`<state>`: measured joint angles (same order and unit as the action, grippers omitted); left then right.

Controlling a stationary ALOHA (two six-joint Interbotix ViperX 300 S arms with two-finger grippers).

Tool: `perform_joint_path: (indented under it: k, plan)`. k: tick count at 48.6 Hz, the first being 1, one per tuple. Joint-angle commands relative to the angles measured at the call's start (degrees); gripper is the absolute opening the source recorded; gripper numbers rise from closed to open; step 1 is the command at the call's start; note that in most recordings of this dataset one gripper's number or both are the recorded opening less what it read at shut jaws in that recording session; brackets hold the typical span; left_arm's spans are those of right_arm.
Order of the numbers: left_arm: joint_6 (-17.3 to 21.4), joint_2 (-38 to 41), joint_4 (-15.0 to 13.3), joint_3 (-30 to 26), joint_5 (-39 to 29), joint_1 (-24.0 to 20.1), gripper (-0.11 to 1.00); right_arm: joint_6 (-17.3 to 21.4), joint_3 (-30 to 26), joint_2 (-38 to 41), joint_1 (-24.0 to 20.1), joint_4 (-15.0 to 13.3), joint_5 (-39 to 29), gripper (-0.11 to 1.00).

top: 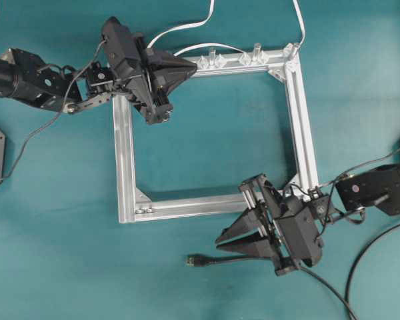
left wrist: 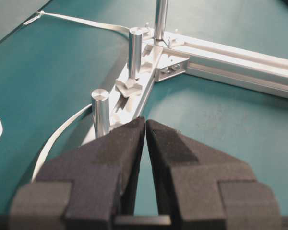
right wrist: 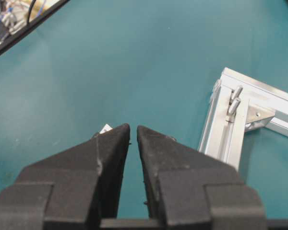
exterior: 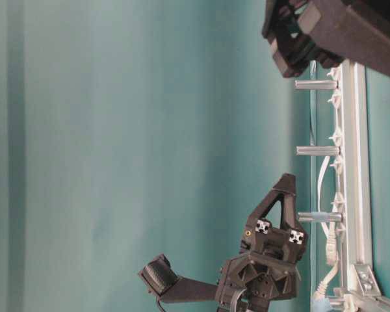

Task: Insert the wire through the string loop located on the right side.
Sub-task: 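Move the right gripper down toward the black USB cable plug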

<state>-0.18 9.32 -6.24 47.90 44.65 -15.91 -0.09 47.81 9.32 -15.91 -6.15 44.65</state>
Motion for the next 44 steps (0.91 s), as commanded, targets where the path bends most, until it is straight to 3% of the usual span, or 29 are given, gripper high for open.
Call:
perform_joint_path:
  k: [1,3,6,10,16,30,36,44]
  plan:
    - [-0.09,-5.36,2.72,-0.79,-2.20,0.44,0.15,0.26,-0.70,-0.70,0.18,0.00,0.26,0.24]
    - [-0.09,-7.29,2.72,-0.79,-4.22,0.44,0.13,0.26,-0.62,-0.62,0.18,0.09,-1.32,0.22]
    - [-0.18,-9.93,2.72,-0.79,-7.38,0.44,0.01,0.26,-0.79,-0.62,0.18,0.09,-4.75,0.09]
    - [-0.26,-12.74,2.72,-0.62,-10.99,0.62,0.00,0.26,-1.05,-0.79,0.18,0.09,-9.23,0.00]
    - [-1.49,-14.24,2.64,0.62,-14.33,1.14,0.00,0.26,-1.23,-1.49,0.09,0.00,-9.84,0.00]
    - [-4.57,-13.71,2.64,2.99,-15.29,2.11,0.00,0.35,-1.32,-2.20,0.09,0.09,-6.94,0.01]
    - [-4.57,-13.71,2.64,2.90,-15.29,2.11,0.00,0.35,-1.23,-2.20,0.09,0.18,-6.94,0.23]
    - [-4.57,-13.71,2.64,2.90,-15.29,2.11,0.00,0.35,-1.32,-2.20,0.09,1.41,-6.94,0.71]
